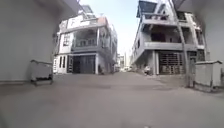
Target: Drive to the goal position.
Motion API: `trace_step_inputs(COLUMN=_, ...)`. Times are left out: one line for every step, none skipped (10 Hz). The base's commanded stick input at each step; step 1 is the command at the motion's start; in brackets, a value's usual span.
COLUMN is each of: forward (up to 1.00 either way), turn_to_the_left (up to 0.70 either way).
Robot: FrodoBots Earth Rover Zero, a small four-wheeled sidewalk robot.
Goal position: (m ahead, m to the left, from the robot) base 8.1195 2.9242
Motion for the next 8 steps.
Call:
trace_step_inputs(forward=1.0, turn_to_the_left=-0.3)
trace_step_inputs(forward=1.0, turn_to_the_left=0.0)
trace_step_inputs(forward=1.0, turn_to_the_left=0.0)
trace_step_inputs(forward=1.0, turn_to_the_left=0.0)
trace_step_inputs(forward=1.0, turn_to_the_left=0.0)
trace_step_inputs(forward=1.0, turn_to_the_left=-0.4)
trace_step_inputs(forward=1.0, turn_to_the_left=-0.4)
trace_step_inputs(forward=1.0, turn_to_the_left=-0.4)
